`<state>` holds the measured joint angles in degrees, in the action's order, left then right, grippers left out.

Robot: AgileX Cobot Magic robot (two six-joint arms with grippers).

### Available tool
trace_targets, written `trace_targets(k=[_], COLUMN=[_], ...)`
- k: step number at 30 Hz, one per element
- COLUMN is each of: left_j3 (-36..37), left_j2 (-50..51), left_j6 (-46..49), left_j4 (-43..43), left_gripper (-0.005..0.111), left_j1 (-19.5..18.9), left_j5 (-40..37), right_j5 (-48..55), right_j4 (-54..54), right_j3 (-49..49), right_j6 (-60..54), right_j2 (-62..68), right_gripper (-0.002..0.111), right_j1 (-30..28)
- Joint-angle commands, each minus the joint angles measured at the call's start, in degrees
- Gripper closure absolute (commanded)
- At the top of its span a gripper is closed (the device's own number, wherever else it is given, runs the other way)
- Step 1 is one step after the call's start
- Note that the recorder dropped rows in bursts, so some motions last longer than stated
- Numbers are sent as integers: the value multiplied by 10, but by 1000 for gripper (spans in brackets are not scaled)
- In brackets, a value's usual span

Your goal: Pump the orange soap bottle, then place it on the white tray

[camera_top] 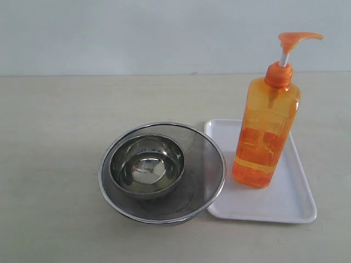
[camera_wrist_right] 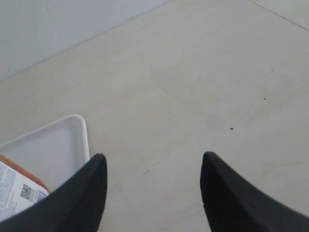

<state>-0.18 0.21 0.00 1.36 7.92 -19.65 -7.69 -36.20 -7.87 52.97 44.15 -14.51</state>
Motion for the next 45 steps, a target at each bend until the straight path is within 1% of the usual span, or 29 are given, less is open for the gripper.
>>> trace_targets(k=[1, 3, 4, 7, 9, 12, 14, 16, 18, 21, 23, 24, 26, 27, 29, 31, 35, 41, 44, 45], left_j3=[2, 2, 2, 2, 2, 2, 2, 2, 2, 2, 2, 2, 2, 2, 2, 2, 2, 2, 2, 2], left_j2=[-2, -2, -2, -2, -2, -2, -2, -2, -2, -2, -2, -2, -2, -2, -2, -2, -2, -2, -2, -2], left_j6=[5, 5, 5, 5, 5, 5, 5, 5, 5, 5, 5, 5, 5, 5, 5, 5, 5, 5, 5, 5], left_j4=[5, 5, 5, 5, 5, 5, 5, 5, 5, 5, 5, 5, 5, 5, 5, 5, 5, 5, 5, 5], left_gripper=[11, 11, 11, 11, 11, 11, 11, 11, 11, 11, 11, 11, 11, 11, 11, 11, 11, 11, 11, 11], left_j1=[-2, -2, -2, -2, -2, -2, -2, -2, -2, -2, -2, -2, -2, -2, -2, -2, -2, -2, -2, -2], left_j5=[0, 0, 0, 0, 0, 0, 0, 0, 0, 0, 0, 0, 0, 0, 0, 0, 0, 0, 0, 0], right_j5=[2, 5, 5, 5, -2, -44, -91, -125, -154, -194, -210, -213, -228, -252, -260, -268, -280, -302, -302, -305], right_j4=[140, 231, 284, 407, 490, 545, 584, 617, 626, 642, 655, 653, 608, 594, 594, 591, 507, 523, 510, 505], right_j3=[-3, -3, -3, -3, -3, -3, -1, 6, 16, 35, 46, 49, 52, 52, 52, 52, 52, 52, 51, 50], right_j6=[-138, -218, -278, -403, -462, -530, -577, -625, -660, -686, -720, -722, -722, -700, -681, -687, -703, -708, -689, -682], right_j2=[1, 1, 1, 1, 1, 1, 1, 1, 1, 6, 6, 6, 6, 6, 6, 6, 6, 6, 6, 6], right_gripper=[57, 57, 57, 57, 57, 57, 57, 57, 57, 57, 57, 57, 57, 57, 57, 57, 57, 57, 57, 55], right_j1=[74, 131, 165, 274, 343, 434, 483, 523, 551, 583, 592, 592, 592, 592, 592, 592, 592, 592, 592, 592])
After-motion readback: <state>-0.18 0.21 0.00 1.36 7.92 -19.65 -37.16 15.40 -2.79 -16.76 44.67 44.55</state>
